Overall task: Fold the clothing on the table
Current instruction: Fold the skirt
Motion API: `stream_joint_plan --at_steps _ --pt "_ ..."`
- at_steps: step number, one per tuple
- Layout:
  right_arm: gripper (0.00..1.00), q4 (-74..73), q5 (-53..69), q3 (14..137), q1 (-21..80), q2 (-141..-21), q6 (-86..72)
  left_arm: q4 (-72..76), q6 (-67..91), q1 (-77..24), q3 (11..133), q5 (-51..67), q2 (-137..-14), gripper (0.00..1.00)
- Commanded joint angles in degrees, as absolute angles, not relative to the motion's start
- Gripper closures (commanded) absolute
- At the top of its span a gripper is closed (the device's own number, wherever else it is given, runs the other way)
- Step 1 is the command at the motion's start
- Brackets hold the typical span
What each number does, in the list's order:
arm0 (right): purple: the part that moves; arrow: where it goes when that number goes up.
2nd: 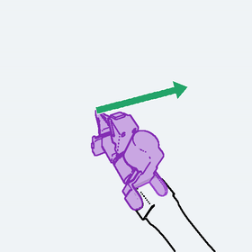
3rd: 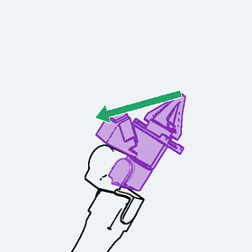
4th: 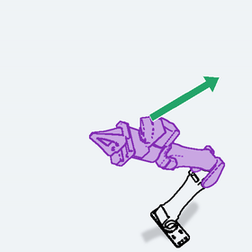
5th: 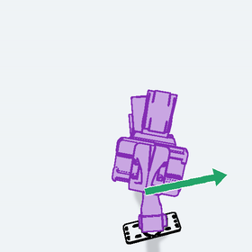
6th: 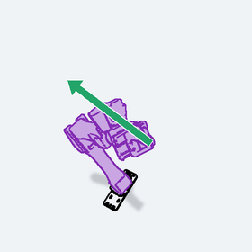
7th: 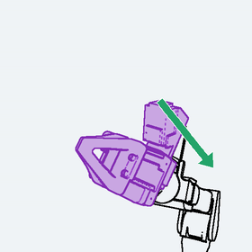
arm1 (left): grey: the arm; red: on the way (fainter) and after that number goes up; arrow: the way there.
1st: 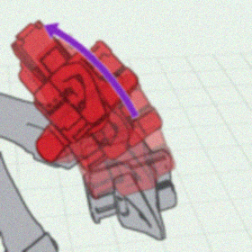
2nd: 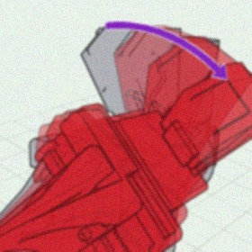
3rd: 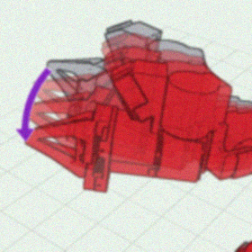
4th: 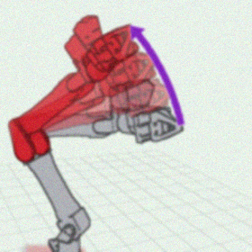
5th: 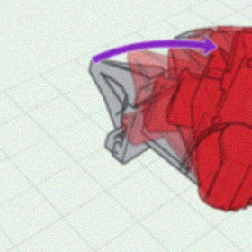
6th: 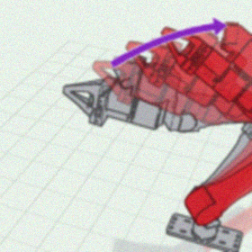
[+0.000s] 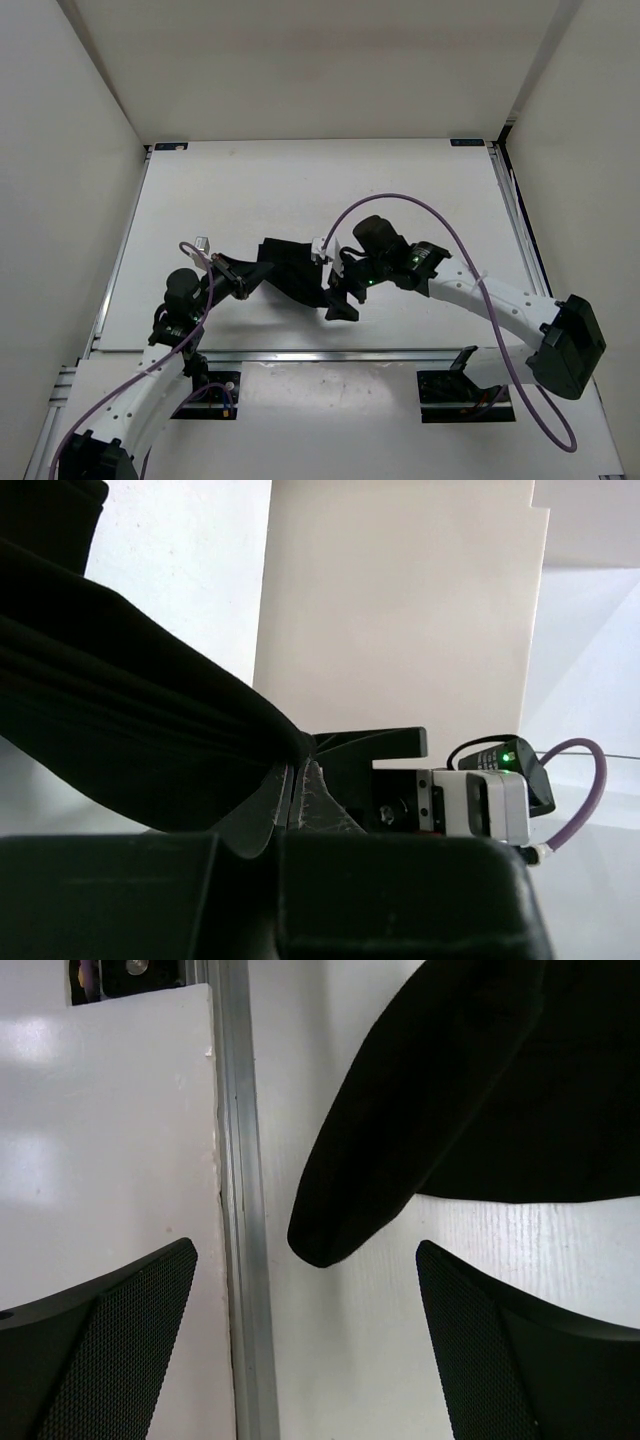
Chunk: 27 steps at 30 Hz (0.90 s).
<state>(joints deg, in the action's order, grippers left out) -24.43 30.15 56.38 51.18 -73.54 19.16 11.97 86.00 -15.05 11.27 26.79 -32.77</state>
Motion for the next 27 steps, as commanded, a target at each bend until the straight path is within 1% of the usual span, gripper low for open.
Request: stream_joint_plan --at_steps 1,8,11,12,13,14,15,16,17,18,20,22,27 --pt "0.05 -18.99 29.18 55.55 51.41 -75.23 16.17 12.74 85.69 -14.41 12.56 25.49 -33.04 1.00" --pt "0.06 -16.87 26.19 57.04 51.07 -80.59 15.29 14.06 85.43 -14.59 12.83 25.49 -34.28 1.00" --pt "0.09 -15.91 24.79 57.48 50.98 -82.70 15.12 14.15 85.69 -14.85 12.75 25.75 -34.72 1.00" --pt "0.12 -15.21 24.52 57.57 50.72 -83.14 15.20 14.15 85.61 -14.16 12.74 25.93 -34.54 1.00" --pt "0.18 -15.12 24.17 57.83 50.71 -83.41 15.29 13.98 85.52 -14.41 12.74 26.19 -34.45 1.00" --pt "0.28 -15.03 23.73 58.35 50.54 -84.19 15.21 14.06 85.60 -14.07 12.83 26.19 -34.19 1.00" --pt "0.34 -15.03 23.30 58.62 50.62 -84.37 14.86 13.45 85.61 -14.06 12.83 26.45 -33.93 1.00" --pt "0.50 -14.94 23.12 59.49 50.02 -84.81 14.85 13.36 85.61 -13.71 12.57 26.80 -33.49 1.00" --pt "0.57 -15.12 22.51 60.20 49.84 -85.34 14.68 12.92 85.43 -13.71 12.48 26.72 -33.05 1.00" --pt "0.70 -15.12 21.98 60.55 49.49 -85.34 14.68 12.48 85.78 -13.36 12.13 27.33 -32.35 1.00" --pt "0.90 -15.29 20.48 61.34 49.40 -85.43 14.59 11.00 85.70 -13.10 11.34 27.86 -31.12 1.00" --pt "1.00 -15.55 20.13 61.79 49.13 -85.43 15.29 8.37 85.78 -13.18 11.17 28.47 -28.40 1.00" --pt "1.00 -18.02 20.74 62.58 48.87 -81.75 18.54 1.94 87.09 -12.66 9.85 28.39 -22.25 1.00"
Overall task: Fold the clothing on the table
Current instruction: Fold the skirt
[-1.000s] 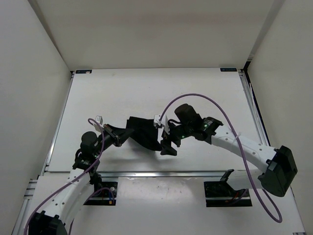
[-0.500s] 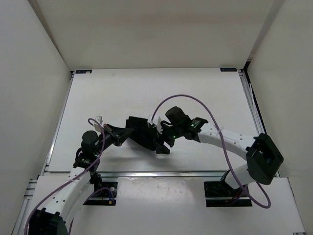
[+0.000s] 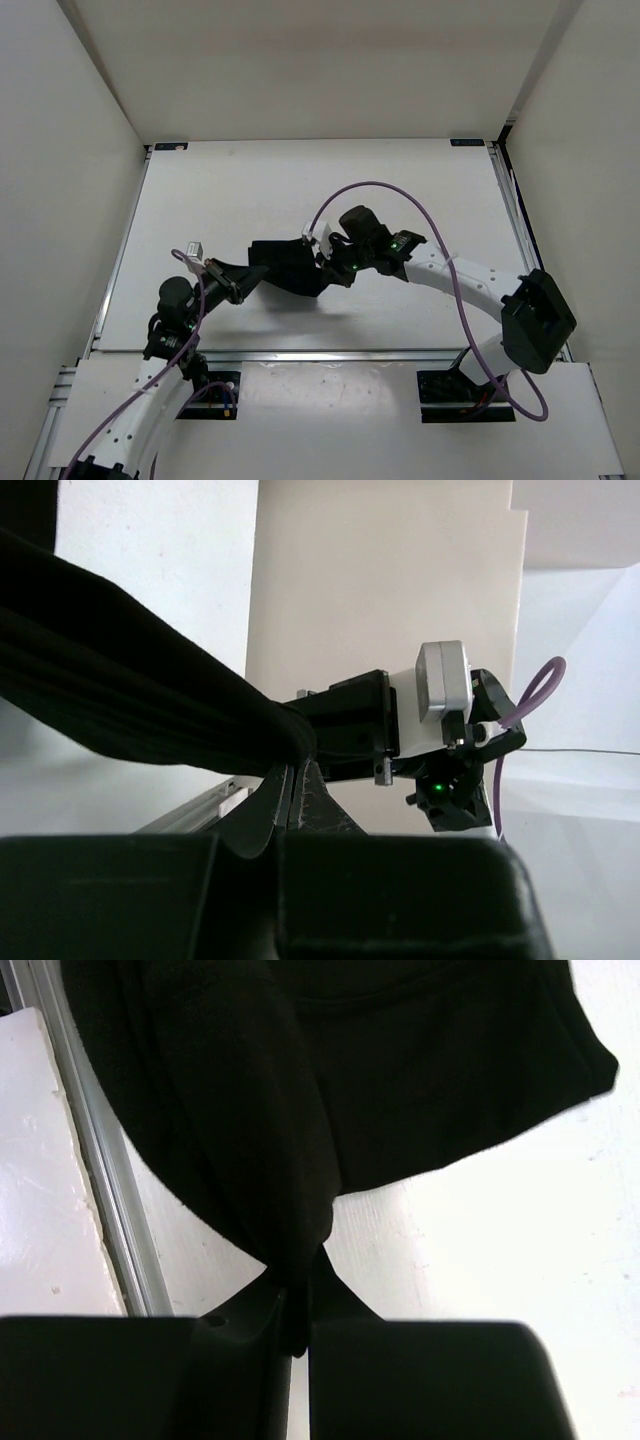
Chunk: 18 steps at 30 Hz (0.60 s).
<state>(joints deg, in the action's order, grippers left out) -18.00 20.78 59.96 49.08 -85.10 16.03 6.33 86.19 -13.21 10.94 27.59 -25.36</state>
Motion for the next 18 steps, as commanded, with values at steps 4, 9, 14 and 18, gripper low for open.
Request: stream_joint_plan --at_steps 4,9,14,18 --pt "1.00 -22.05 23.72 65.38 47.12 -82.61 20.39 2.72 90.61 -12.13 7.04 28.29 -17.33 1.00" --pt "1.00 -34.51 34.34 76.62 42.63 -88.50 24.77 3.17 92.90 -10.81 6.33 29.09 -16.79 1.00" --pt "1.00 -44.28 37.97 81.73 41.22 -90.97 33.22 -2.44 93.87 -10.55 6.86 30.85 -14.86 1.00" --pt "1.00 -46.14 38.41 82.44 40.78 -93.07 38.58 -4.74 97.02 -10.90 5.01 29.27 -9.77 1.00"
